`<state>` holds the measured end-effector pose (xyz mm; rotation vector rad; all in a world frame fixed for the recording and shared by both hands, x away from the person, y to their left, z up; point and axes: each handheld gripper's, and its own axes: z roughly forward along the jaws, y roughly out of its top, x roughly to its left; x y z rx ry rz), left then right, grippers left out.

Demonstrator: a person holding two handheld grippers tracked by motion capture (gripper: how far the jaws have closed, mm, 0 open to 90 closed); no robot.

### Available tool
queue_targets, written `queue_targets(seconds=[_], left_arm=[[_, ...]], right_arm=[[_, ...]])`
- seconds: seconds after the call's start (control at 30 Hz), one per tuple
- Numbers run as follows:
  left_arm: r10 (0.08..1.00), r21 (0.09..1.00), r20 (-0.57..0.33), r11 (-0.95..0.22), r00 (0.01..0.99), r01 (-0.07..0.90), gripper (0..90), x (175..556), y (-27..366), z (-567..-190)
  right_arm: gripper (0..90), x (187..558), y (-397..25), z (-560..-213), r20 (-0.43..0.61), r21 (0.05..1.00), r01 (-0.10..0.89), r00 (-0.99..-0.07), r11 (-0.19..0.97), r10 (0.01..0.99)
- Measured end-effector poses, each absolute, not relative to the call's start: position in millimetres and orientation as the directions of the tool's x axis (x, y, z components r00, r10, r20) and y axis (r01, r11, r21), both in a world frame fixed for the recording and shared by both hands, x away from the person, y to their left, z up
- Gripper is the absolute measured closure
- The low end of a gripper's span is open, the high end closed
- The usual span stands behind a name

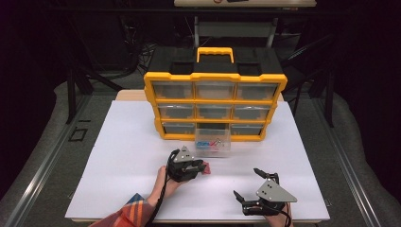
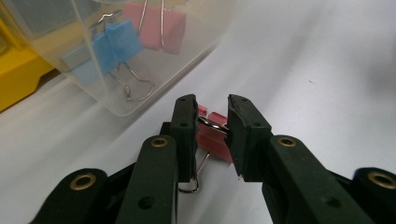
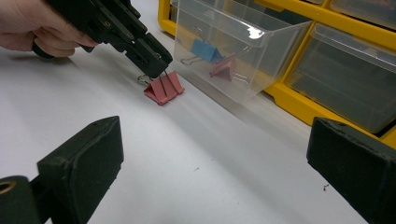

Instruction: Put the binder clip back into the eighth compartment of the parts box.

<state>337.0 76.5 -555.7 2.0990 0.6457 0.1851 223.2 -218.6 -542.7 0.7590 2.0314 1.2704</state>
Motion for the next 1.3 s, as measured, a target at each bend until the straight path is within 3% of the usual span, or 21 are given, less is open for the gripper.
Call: queue_targets(seconds=[0.83, 0.93, 1.0, 1.3], left_arm=[[0.501, 0.826, -0.154, -0.408, 0.852, 0.389, 76.7, 333, 82, -550], [0.503, 0.828, -0.159, -0.401, 0.850, 0.392, 78.9, 334, 83, -550], [0.503, 0.832, -0.160, -0.394, 0.849, 0.390, 87.0, 334, 84, -549], [0.495, 0.831, -0.150, -0.406, 0.856, 0.380, 88.1, 332, 85, -546]], right_arm=[[3.2, 223, -219, -543, -0.200, 0.916, 0.144, -0.644, 0.373, 0.739], [3.2, 223, -219, -543, -0.200, 0.916, 0.144, -0.644, 0.374, 0.738], [3.2, 223, -219, -543, -0.200, 0.916, 0.144, -0.644, 0.373, 0.738], [3.2, 223, -220, -543, -0.201, 0.916, 0.144, -0.643, 0.374, 0.739]])
